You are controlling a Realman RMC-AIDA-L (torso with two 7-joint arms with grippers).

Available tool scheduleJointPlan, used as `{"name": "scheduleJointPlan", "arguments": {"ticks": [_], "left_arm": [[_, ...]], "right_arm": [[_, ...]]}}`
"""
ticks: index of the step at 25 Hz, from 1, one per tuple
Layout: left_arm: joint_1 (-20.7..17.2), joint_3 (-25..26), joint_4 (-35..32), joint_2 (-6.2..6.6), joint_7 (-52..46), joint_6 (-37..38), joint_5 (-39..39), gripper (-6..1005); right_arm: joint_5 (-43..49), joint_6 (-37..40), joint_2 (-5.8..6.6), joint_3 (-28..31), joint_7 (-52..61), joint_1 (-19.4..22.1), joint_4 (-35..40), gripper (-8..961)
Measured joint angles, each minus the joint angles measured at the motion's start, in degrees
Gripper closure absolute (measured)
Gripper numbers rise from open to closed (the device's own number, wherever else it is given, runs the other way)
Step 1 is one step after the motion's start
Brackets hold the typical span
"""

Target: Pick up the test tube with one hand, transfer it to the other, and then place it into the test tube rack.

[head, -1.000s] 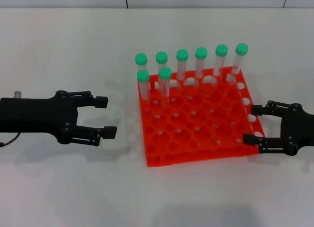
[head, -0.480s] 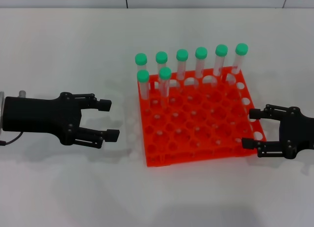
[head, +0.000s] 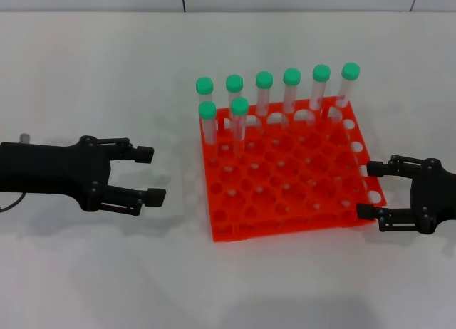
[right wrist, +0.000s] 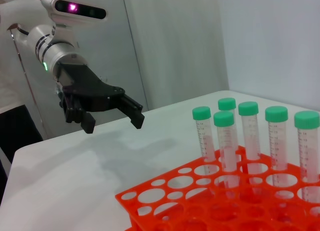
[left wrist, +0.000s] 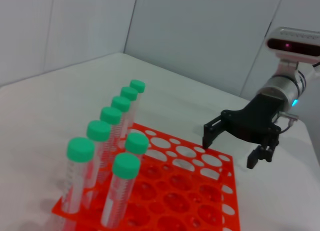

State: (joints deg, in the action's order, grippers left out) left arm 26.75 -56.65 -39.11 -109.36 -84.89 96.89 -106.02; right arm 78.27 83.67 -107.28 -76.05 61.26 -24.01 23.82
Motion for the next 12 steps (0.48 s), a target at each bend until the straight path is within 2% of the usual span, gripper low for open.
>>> {"name": "scheduleJointPlan", "arguments": {"ticks": [6,12], "left_arm": [[-1.13,3.18,0.0,-0.11,0.37,0.0,-1.51,110],[-1.64,4.07,-0.01,-0.29,0.0,0.39,-2.85,109]], "right_arm": [[0.04,-0.14,0.12,0.03,-0.03,0.0,0.0,128],[0.04,-0.36,0.34,0.03,-0.06,-0.23,0.0,128]]}}
